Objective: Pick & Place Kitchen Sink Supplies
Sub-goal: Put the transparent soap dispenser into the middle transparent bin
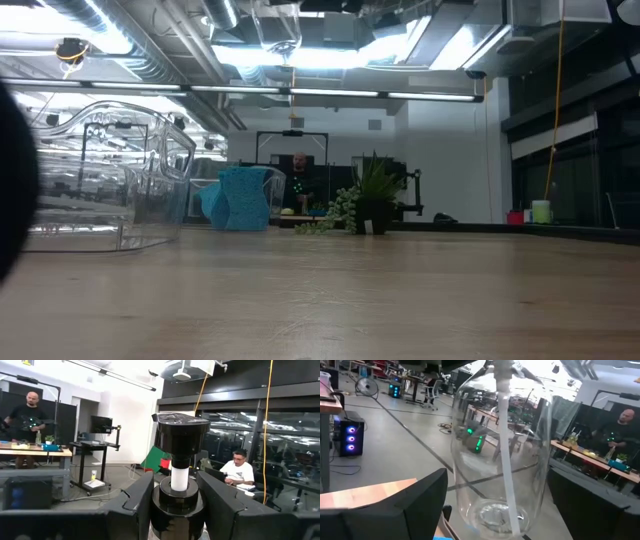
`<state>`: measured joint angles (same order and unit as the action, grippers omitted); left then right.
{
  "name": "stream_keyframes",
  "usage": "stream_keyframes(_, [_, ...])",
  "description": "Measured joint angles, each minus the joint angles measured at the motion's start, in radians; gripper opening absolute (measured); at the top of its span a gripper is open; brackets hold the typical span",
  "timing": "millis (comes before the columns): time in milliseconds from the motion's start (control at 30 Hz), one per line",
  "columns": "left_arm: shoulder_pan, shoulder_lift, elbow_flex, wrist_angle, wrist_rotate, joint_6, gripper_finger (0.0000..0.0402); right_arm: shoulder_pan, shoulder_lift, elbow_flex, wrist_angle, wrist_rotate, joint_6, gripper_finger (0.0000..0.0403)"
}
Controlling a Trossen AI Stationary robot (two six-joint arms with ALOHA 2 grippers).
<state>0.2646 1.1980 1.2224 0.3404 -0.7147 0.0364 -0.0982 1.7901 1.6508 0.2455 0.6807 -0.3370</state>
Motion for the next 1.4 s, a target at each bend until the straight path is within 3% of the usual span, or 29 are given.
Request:
stream_keyframes(133, [0.000, 0.000, 0.000, 0.000, 0.002, -0.007, 0.0130, 0.000, 0.000, 0.000, 0.000, -0.012, 0.009, 0.0337])
stream_keyframes(367, [0.000, 0.001, 0.000, -0.001, 0.017, -0.069, 0.0130, 0.000, 0.000, 0.000, 0.004, -0.136, 0.013, 0.0337])
stream_keyframes(567, [0.000, 0.001, 0.000, -0.001, 0.021, -0.068, 0.0130, -0.002, 0.000, -0.001, 0.003, -0.122, 0.007, 0.0337])
stream_keyframes(833, [0.001, 0.001, 0.000, 0.000, 0.020, -0.068, 0.0130, -0.002, 0.000, -0.002, 0.031, 0.043, -0.062, 0.0337])
stream_keyframes(1400, [0.000, 0.008, 0.000, 0.000, 0.051, -0.101, 0.0130, -0.006, 0.000, -0.001, 0.049, 0.005, -0.063, 0.0351])
